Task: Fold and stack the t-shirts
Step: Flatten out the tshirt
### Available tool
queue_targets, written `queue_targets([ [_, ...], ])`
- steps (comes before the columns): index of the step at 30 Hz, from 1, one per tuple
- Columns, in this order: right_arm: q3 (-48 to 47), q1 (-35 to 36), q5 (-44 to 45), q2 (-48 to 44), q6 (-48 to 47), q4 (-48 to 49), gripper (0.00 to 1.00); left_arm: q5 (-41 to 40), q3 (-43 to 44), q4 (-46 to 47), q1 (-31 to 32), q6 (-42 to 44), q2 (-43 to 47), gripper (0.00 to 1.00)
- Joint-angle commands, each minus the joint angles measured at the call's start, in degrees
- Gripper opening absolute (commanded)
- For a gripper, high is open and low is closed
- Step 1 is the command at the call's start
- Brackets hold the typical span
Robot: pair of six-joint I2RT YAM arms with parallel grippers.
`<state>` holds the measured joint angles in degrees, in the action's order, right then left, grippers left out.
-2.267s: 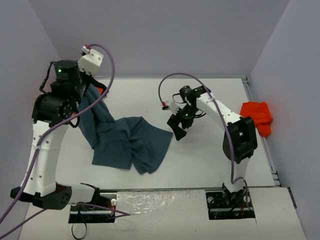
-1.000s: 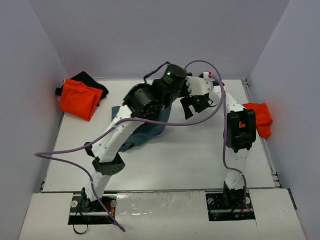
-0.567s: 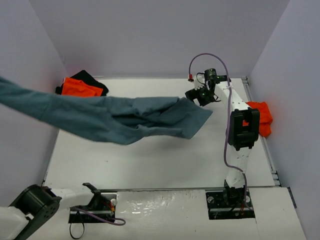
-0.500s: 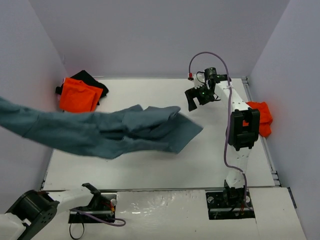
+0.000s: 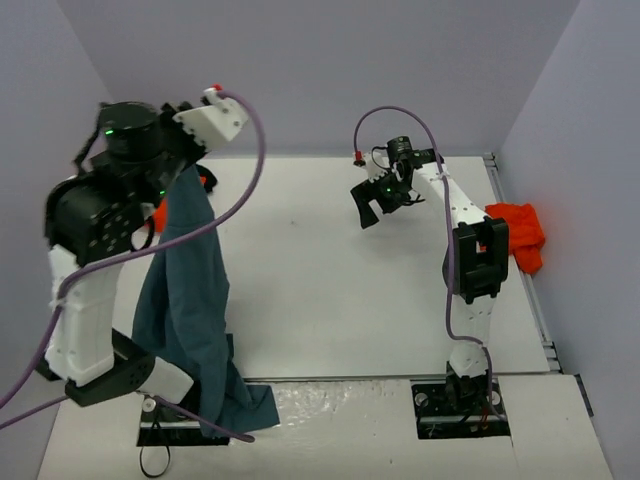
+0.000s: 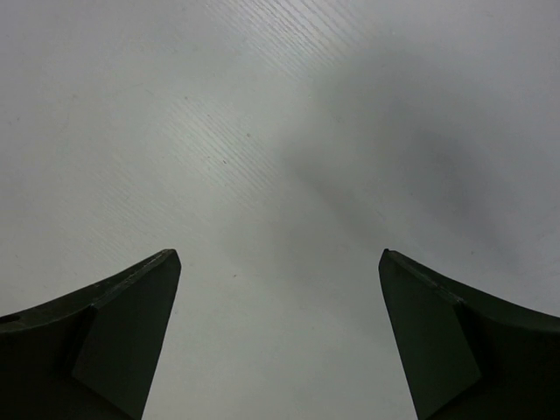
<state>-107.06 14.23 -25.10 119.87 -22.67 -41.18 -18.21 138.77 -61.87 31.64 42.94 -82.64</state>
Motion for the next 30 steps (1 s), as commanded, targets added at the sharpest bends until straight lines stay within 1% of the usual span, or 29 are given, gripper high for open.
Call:
queue_targets([
  [1, -2.98, -0.25, -1.31, -1.85, -1.40, -1.01, 0.95, -2.15, -0.56, 5.01, -0.26, 0.59, -2.85, 0.00],
  [5, -2.60, -0.74, -1.44, -2.07, -1.83, -1.08, 0.95, 2.55, 1.53, 3.74, 1.24, -3.52, -8.56, 0.00],
  [8, -2.00, -1.38, -1.26, -2.38, -2.28, -1.09, 0.95, 3.64, 3.79, 3.55, 5.42, -4.67, -13.58, 0.00],
  [11, -2.00, -2.26, -1.26, -2.54, -2.12, -1.01, 0.95, 5.00, 7.69, 2.52, 11.79, -5.71, -18.53, 0.00],
  [13, -2.25, -2.54, -1.55, -2.54, -2.16, -1.03, 0.95, 8.71, 11.65, 0.56, 14.35, -6.66, -22.11, 0.00],
  [17, -2.37, -2.62, -3.82, -2.54, -3.04, -1.01, 0.95, 11.76, 16.82, -1.07, 20.37, -8.12, -24.09, 0.00],
  [18, -2.42, -2.53, -4.87, -2.54, -3.31, -1.01, 0.95, 12.53, 17.95, -1.12, 20.83, -8.53, -23.77, 0.00],
  [22, -2.27, -1.94, -9.12, -2.54, -4.91, -1.18, 0.95, 14.16, 25.01, -1.75, 21.01, -9.89, -21.28, 0.00],
  [24, -1.97, -1.14, -10.59, -2.38, -5.72, -1.18, 0.95, 16.37, 29.62, -3.43, 20.31, -9.27, -19.69, 0.00],
  [26, -1.48, 0.15, -11.42, -2.36, -6.77, -1.21, 0.95, 16.60, 32.61, -4.46, 19.82, -8.89, -17.57, 0.00],
  [28, -1.22, 1.97, -10.78, -1.89, -7.65, -1.39, 0.95, 16.51, 33.80, -4.92, 17.41, -8.29, -15.09, 0.00],
  [30, -1.22, 3.45, -9.76, -0.79, -8.00, -1.70, 0.95, 16.76, 32.90, -4.11, 13.12, -8.38, -13.01, 0.00],
])
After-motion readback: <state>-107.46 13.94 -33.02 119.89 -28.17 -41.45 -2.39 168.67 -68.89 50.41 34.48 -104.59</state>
